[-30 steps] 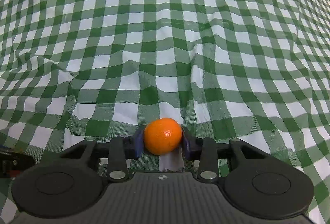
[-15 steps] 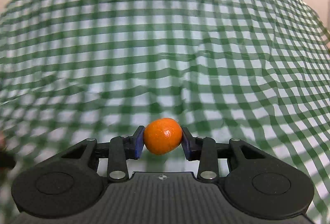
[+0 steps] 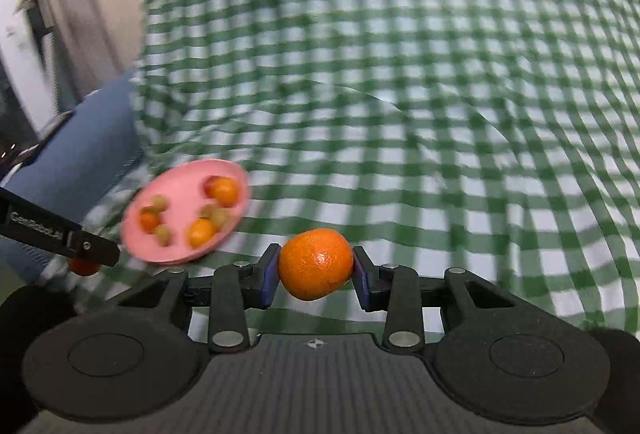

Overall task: Organize fruits
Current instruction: 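Carry the red tomato and orange kumquat toward the pink plate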

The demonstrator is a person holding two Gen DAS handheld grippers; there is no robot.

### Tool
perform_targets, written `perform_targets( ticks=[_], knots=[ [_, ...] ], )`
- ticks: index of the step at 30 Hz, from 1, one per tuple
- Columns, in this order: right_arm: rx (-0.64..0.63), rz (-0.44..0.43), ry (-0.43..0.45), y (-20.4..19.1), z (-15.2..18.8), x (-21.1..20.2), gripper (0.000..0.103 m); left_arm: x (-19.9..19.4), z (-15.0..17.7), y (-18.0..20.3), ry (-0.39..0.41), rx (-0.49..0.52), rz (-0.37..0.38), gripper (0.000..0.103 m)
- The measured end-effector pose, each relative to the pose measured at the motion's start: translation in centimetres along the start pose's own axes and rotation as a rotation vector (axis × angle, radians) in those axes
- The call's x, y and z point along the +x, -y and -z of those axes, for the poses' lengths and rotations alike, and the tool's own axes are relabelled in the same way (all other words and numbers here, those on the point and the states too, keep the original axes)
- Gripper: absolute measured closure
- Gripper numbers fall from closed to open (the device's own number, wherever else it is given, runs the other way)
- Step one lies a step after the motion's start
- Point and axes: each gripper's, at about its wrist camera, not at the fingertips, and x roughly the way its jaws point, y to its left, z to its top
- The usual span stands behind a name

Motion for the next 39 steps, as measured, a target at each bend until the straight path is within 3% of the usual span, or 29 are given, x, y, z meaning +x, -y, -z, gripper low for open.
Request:
perform_targets(
  ticks=[9, 18, 27, 39],
  knots=[
    [-0.173, -0.004, 0.073, -6.3, -0.4, -4.4, 0.064, -3.0, 3.6, -5.9, 0.027, -0.11, 0.016, 0.07],
    [-0.244, 0.016, 0.08, -8.0, -0.6, -4.7, 0.064, -3.0, 4.2, -8.3, 0.032, -0.167, 0.023, 0.07],
    [-0.267, -0.017, 0.039, -9.1, -1.6, -1.9, 0.064, -1.0, 1.7, -8.3, 0.03, -0.161, 0.031, 0.07],
    [-0.285, -0.076, -0.028, -11.4, -4.0, 5.9, 0.064, 4.8, -5.2, -7.7, 0.015, -0.125, 0.031, 0.07]
  ],
)
